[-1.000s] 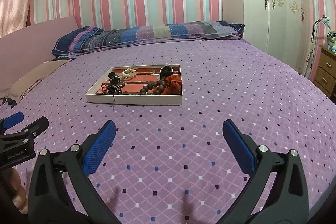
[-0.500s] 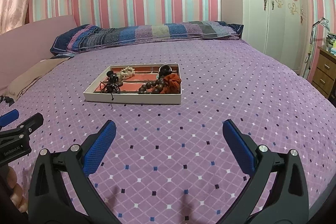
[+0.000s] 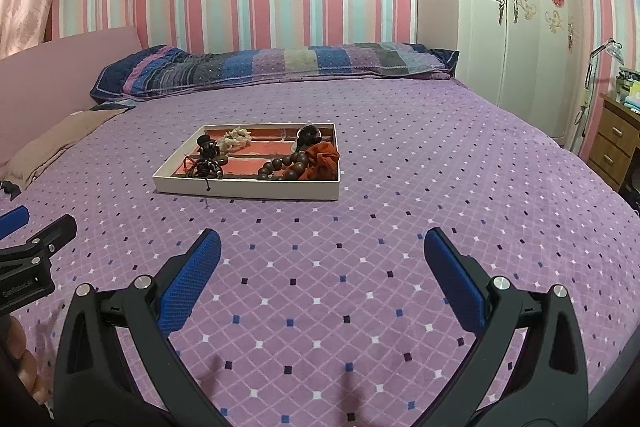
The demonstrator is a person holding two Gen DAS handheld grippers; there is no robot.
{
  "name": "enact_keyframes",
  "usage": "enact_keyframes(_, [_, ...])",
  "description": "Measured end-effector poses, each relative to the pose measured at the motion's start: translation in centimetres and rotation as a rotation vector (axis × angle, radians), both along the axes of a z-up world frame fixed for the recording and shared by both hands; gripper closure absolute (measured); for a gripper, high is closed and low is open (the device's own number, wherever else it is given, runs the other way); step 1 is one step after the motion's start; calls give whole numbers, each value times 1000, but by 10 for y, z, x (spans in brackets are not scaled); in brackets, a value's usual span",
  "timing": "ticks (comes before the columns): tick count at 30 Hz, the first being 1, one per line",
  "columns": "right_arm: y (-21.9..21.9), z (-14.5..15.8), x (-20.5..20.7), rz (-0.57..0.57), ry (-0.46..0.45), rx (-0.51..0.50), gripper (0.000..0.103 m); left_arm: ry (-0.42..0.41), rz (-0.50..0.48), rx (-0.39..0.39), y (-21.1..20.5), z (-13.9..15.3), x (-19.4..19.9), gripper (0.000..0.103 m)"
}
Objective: Organize jewelry
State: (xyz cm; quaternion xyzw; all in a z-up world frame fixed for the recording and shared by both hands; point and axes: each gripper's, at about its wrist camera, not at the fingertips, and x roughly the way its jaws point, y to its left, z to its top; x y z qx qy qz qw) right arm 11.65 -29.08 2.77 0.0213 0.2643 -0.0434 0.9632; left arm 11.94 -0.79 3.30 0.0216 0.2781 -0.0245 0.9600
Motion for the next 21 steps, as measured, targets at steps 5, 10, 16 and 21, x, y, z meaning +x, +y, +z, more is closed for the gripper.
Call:
enact_keyframes(5, [0,0,0,1,2,-1,4,-3,0,0,0,0,0,4])
enact_keyframes(10, [1,0,0,2,2,-5,4,0,3,-3,3,-1,1,4])
enact_keyframes(16, [3,-1,0,3,3,-8,4,8,-5,-9,3,-1,2,4])
enact_keyframes(21, [3,-1,0,3,2,-10,4,14,-6,-20,5,-1,3,4])
